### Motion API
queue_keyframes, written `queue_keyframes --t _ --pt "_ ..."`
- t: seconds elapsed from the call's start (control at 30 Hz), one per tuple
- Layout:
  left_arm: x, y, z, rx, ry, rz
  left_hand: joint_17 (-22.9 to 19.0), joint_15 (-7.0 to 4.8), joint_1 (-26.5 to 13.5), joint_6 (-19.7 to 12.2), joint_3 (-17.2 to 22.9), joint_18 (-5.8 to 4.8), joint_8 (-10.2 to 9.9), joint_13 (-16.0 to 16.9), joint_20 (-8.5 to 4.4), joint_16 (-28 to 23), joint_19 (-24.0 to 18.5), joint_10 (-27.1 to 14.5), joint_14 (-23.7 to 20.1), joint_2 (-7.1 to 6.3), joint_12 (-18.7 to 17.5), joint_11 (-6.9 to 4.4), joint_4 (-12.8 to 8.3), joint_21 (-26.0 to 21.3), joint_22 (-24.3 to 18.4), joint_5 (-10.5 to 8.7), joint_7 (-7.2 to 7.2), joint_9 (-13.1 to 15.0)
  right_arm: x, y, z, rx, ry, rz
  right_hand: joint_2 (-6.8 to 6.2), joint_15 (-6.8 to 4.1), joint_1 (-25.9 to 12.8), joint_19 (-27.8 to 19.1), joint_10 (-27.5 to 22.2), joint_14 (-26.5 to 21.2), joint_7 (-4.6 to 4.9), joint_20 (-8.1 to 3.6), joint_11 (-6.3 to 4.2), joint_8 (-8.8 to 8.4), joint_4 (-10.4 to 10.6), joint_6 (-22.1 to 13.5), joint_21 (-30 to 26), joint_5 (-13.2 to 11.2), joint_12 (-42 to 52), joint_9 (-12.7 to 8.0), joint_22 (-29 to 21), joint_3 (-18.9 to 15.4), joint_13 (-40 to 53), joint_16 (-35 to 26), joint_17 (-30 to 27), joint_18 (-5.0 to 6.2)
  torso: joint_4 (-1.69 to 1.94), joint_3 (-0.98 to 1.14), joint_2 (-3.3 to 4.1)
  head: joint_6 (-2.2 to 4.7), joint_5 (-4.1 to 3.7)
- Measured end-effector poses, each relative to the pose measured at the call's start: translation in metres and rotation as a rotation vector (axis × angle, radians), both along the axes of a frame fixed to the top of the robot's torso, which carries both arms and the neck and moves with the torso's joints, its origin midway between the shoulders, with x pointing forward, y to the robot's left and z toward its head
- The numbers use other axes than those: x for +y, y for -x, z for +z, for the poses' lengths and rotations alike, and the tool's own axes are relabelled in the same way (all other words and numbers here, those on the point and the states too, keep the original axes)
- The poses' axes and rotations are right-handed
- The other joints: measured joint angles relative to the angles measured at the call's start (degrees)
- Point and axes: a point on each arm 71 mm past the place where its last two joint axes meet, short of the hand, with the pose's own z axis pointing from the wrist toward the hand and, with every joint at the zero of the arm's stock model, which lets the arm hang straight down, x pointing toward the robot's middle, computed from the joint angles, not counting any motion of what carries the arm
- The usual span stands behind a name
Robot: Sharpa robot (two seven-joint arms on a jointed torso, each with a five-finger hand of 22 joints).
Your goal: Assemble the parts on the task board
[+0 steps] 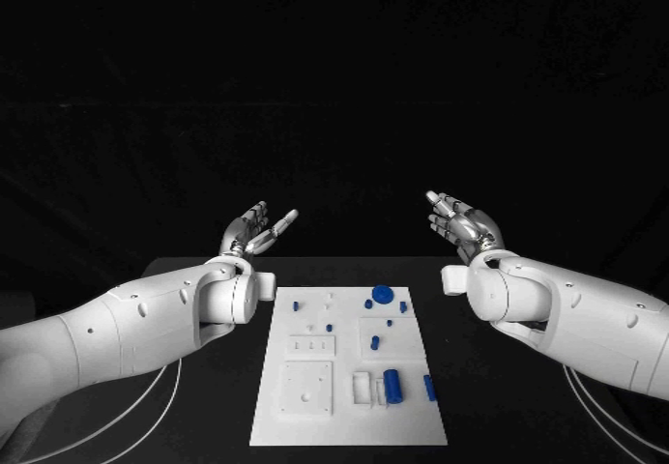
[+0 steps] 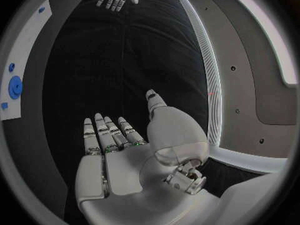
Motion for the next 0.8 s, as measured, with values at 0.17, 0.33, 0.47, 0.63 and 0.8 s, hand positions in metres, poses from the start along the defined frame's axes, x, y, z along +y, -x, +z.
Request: queue_keyframes --t 0.17,0.33,0.47,0.63,0.8 --pt "0.009 -0.023 0.008 -0.003 -0.004 -0.019 0.1 0.19 2.3 0.6 0.0 0.88 0.0 0.1 0.69 0.2 0.3 0.6 0.6 -0.21 0.0 0.19 0.6 0.3 0.1 0.4 0.17 0.1 -0.017 -0.019 0.006 0.017 -0.007 0.066 -0.37 0.07 3.7 0.4 1.1 1.0 0.14 0.4 0.02 0.0 -3.0 0.7 0.2 -2.1 0.2 0.1 0.1 0.5 0.1 0.2 0.1 0.01 0.0 0.0 0.03 -0.01 0.0" --pt "0.013 -0.032 0.012 0.003 0.004 -0.043 0.1 0.33 2.5 0.8 0.0 0.88 0.0 0.1 0.85 0.2 0.5 1.0 1.0 0.05 0.0 0.34 0.6 0.4 0.1 0.4 0.37 0.1 -0.024 -0.027 0.008 0.042 -0.007 0.136 -0.98 0.08 6.2 1.2 3.3 3.3 0.22 0.48 -0.02 0.3 -6.2 2.9 0.5 -3.2 0.2 0.2 0.2 1.8 0.2 0.2 0.2 0.0 -0.01 -0.01 0.03 -0.01 0.01" --pt "0.013 -0.035 0.013 0.011 0.018 -0.062 0.4 0.69 2.9 3.8 0.7 0.88 0.2 0.3 1.02 0.5 2.7 4.6 5.5 2.6 0.4 1.16 -1.0 1.4 0.4 0.57 1.44 0.3 -0.026 -0.03 0.009 0.059 -0.003 0.187 -1.69 0.06 8.1 4.6 7.5 7.3 0.47 0.0 -0.31 0.35 -9.1 6.6 1.4 -3.2 0.6 0.4 0.5 3.2 0.4 0.6 0.4 0.01 -0.01 0.0 0.03 -0.02 0.01" --pt "0.019 -0.033 0.014 0.017 0.03 -0.077 1.3 2.44 3.3 15.8 -1.2 2.26 1.2 1.0 0.43 2.0 20.7 18.1 24.8 8.85 0.9 3.49 -10.1 9.0 2.5 4.37 3.71 1.0 -0.024 -0.037 0.005 0.031 0.137 0.222 -2.12 -1.09 9.6 12.9 18.6 18.4 1.18 -1.32 -1.59 0.9 -12.3 15.4 3.4 -2.1 1.0 0.8 1.1 5.2 0.9 1.0 1.0 0.0 -0.02 -0.1 0.07 1.0 1.16" --pt "0.025 -0.031 0.018 0.014 0.038 -0.098 2.5 1.19 6.3 38.0 -0.9 -1.55 2.6 1.9 -6.89 4.2 33.7 43.6 47.3 12.28 2.5 3.27 -18.1 15.5 3.9 4.82 4.15 2.3 -0.019 -0.037 0.006 -0.033 0.342 0.28 -2.64 -3.59 10.1 24.7 31.5 30.5 1.77 -4.0 -3.86 1.51 -14.8 28.2 6.1 -0.7 1.3 1.4 1.7 8.5 1.3 1.5 1.5 0.0 -0.02 -0.24 0.37 1.54 1.74"
